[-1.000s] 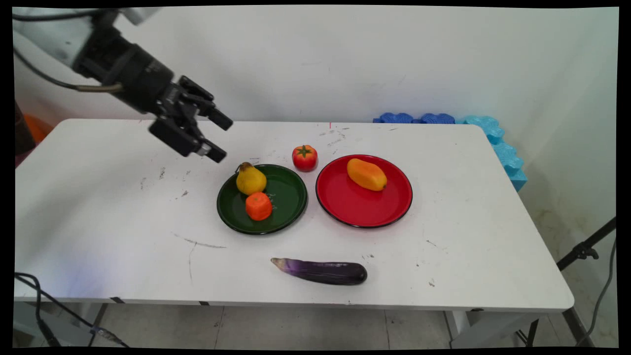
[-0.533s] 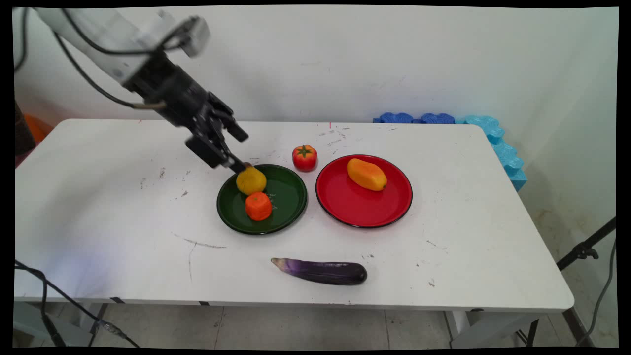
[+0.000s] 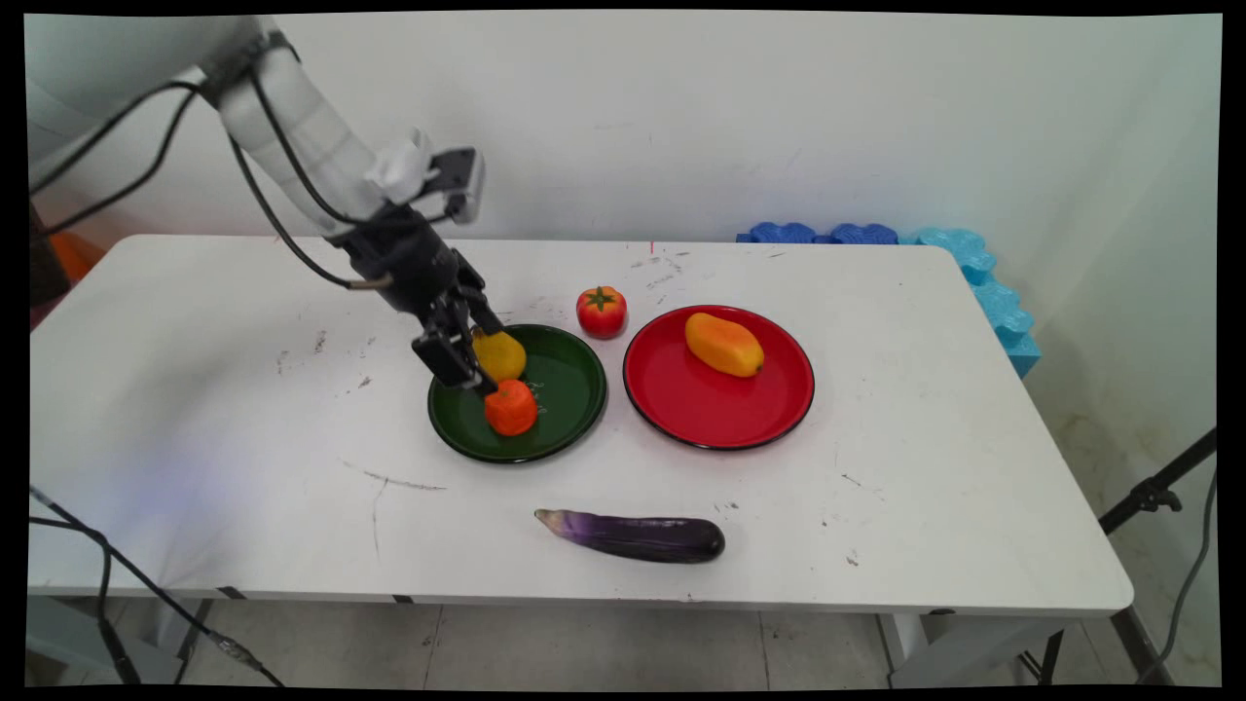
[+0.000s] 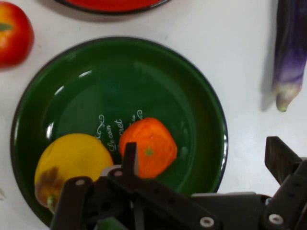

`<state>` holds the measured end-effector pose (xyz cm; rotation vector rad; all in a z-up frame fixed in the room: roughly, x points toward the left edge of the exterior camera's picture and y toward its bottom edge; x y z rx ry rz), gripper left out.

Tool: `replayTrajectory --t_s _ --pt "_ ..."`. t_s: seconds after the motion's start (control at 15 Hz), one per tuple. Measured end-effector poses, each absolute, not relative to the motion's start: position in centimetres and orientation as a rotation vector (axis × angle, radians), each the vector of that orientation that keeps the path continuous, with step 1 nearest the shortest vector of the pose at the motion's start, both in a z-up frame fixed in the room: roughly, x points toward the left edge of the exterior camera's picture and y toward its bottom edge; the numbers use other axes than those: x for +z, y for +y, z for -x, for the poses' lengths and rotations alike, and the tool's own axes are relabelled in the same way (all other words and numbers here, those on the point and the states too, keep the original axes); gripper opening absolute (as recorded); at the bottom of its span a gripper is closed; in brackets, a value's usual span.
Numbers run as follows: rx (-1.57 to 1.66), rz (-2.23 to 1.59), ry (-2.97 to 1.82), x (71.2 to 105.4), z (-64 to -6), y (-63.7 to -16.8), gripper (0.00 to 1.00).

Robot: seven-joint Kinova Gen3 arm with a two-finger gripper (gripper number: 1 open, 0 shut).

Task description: Pick up the mandarin from the green plate

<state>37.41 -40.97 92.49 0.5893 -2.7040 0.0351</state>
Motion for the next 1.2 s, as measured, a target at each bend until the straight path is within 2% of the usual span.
replayTrajectory --t_s 0.47,1.2 --pt "0.046 -0.414 -2.809 88.3 -36.2 -42.9 1.0" --pt "0.137 -0.044 -2.834 84.7 -36.0 -44.5 1.0"
